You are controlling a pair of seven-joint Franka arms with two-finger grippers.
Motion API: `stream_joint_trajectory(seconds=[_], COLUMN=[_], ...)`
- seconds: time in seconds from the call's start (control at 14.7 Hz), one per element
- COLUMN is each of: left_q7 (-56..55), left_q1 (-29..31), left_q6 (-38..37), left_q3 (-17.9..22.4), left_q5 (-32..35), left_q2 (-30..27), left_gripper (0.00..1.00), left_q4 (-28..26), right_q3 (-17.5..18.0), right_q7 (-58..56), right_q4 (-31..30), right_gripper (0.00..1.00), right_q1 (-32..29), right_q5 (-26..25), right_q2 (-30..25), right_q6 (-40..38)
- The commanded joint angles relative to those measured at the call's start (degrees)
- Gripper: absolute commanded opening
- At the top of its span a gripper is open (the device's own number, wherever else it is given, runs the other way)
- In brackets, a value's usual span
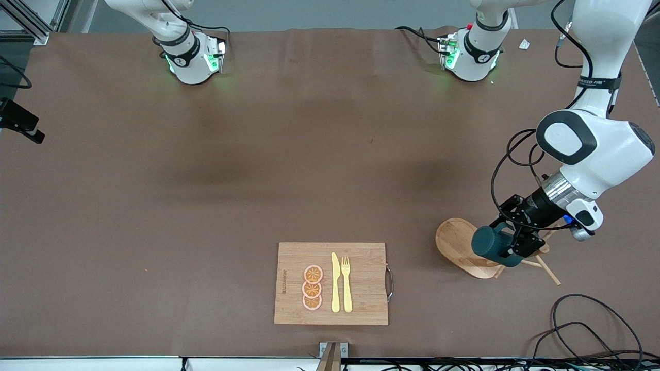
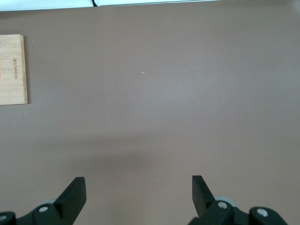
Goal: Transfer cup from left to right arm and place
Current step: 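Close the left gripper on the teal mug and lift it off the peg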
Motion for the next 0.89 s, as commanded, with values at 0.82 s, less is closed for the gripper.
stream_joint_trajectory(seconds=[0.82], left_q7=[-2.2], left_q1=[0.0], left_q6=[-4.6], left_q3=[-3.7], left_q5=[1.1], left_q2=[-2.8], left_gripper=[0.56], left_q4=[2.9], right_q3=[0.6], right_q7=[-1.0], right_q4=[0.9], right_gripper=[1.0], right_q1=[-1.5], right_q5=[1.1], right_q2=[1.1], right_q6=[-0.2])
